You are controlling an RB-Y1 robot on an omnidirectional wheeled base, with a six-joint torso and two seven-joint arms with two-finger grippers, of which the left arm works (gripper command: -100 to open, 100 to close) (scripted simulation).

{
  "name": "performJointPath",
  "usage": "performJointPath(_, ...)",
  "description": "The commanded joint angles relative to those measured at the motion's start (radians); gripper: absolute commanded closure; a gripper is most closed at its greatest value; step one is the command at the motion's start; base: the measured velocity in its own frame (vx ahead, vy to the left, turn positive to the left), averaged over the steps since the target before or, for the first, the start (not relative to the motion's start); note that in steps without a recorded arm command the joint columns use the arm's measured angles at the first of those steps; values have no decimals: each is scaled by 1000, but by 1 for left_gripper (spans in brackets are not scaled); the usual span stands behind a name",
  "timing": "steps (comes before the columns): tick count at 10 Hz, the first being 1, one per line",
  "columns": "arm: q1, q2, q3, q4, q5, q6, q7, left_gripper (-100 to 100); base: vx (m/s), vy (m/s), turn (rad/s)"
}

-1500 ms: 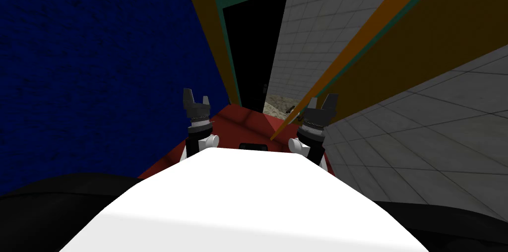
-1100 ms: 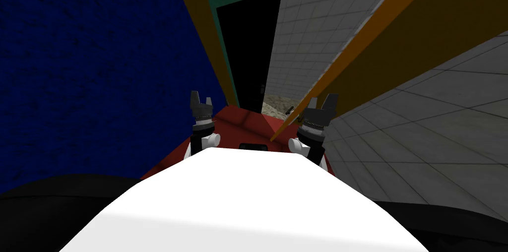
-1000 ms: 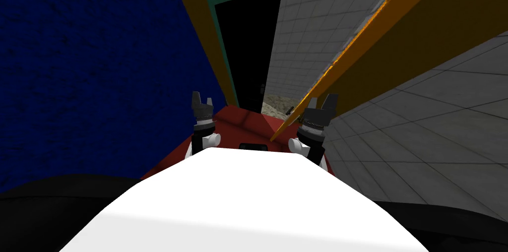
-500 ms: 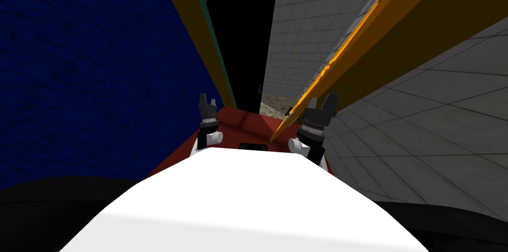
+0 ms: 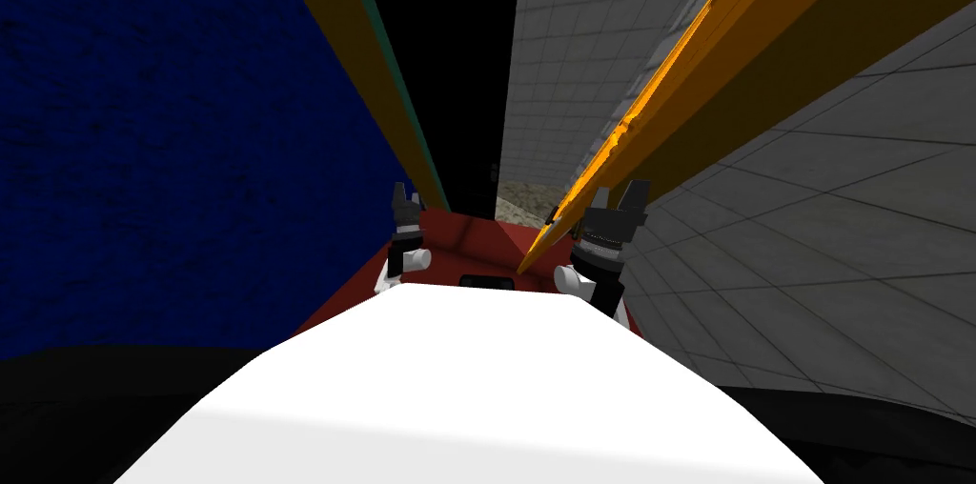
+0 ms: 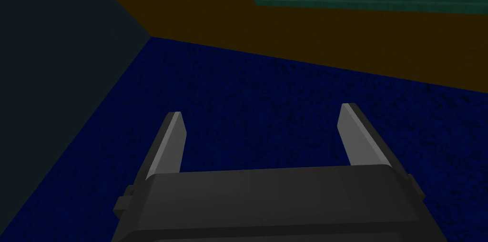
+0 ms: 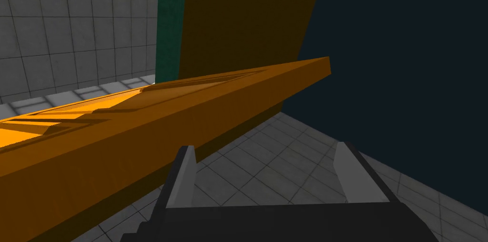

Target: Pull the door open

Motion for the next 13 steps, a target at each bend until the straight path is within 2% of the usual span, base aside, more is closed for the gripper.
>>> performJointPath(1,-29,8,6,48,19,1,-15,-100,96,37,-162)
performJointPath(3,-67,15,13,102,42,-1,-34,-100,98,38,-138)
performJointPath(4,-67,15,13,113,42,-1,-34,-100,70,25,-52)
performJointPath(7,-126,25,23,205,79,-5,-63,-100,68,27,-133)
performJointPath(8,-126,25,23,212,79,-5,-63,-100,57,27,-59)
performJointPath(13,-230,38,41,376,143,-11,-115,-100,77,37,-155)
